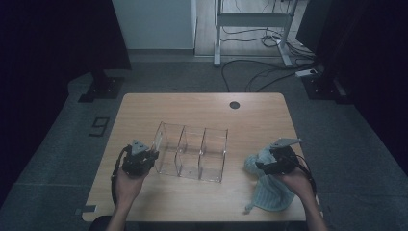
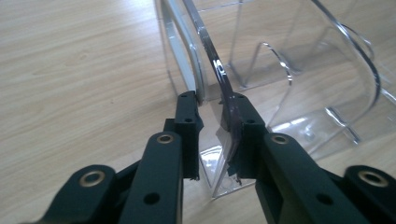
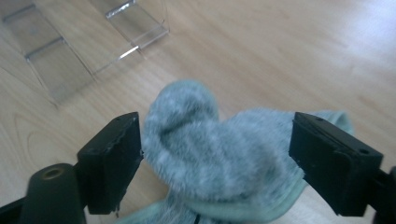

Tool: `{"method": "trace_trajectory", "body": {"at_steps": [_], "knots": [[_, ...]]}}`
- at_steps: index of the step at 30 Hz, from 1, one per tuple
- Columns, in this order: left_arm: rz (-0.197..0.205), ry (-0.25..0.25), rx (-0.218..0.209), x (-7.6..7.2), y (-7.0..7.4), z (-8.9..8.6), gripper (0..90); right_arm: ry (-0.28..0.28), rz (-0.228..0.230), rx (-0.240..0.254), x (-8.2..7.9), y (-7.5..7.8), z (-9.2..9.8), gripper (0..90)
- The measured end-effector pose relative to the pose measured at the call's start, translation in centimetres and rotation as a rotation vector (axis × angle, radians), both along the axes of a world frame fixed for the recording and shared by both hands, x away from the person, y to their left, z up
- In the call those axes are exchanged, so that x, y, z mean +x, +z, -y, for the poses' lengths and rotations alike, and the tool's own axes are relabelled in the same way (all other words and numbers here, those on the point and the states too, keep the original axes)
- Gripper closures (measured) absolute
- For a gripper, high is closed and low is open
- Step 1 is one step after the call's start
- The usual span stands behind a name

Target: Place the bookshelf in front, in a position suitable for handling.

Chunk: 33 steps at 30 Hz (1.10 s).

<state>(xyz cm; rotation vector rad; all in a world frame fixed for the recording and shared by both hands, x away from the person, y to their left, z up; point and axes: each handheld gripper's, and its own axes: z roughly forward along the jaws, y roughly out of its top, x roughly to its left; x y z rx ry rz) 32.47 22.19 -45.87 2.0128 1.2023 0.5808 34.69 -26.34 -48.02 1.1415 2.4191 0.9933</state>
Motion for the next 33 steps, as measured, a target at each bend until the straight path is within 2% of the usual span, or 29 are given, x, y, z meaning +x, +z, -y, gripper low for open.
{"method": "trace_trajectory", "body": {"at_steps": [4,7,10,14,17,20,25,29,33], "knots": [[0.007,0.007,-0.011,0.3,-0.1,-0.3,80.6,0.022,-0.030,-0.039,0.1,-1.2,-0.5,14.3],[0.018,0.008,-0.015,0.4,-0.2,-0.4,82.5,0.035,-0.046,-0.087,0.4,-2.2,-1.2,15.2],[0.020,0.006,-0.026,0.4,-0.3,-0.5,84.2,0.037,-0.038,-0.148,0.6,-3.0,-1.7,23.6],[0.023,0.001,-0.024,0.4,-0.4,-0.4,86.0,0.040,-0.030,-0.189,0.8,-3.6,-1.9,39.9],[0.024,-0.009,-0.028,0.4,-0.4,-0.5,86.3,0.029,-0.069,-0.195,0.9,-4.2,-2.1,49.0],[0.023,-0.018,-0.034,0.5,-0.4,-0.6,86.1,0.023,-0.073,-0.207,0.9,-3.9,-2.2,54.3],[0.030,-0.031,-0.032,0.5,-0.4,-0.6,84.1,0.025,-0.053,-0.187,0.4,-3.3,-1.8,55.7],[0.025,-0.035,-0.060,0.6,-0.4,-0.8,83.2,0.020,-0.002,-0.114,-0.3,-1.9,-1.2,55.8],[0.023,-0.025,-0.081,0.8,-0.5,-0.8,82.9,0.040,0.054,-0.043,-0.9,-0.3,-1.3,55.7]]}}
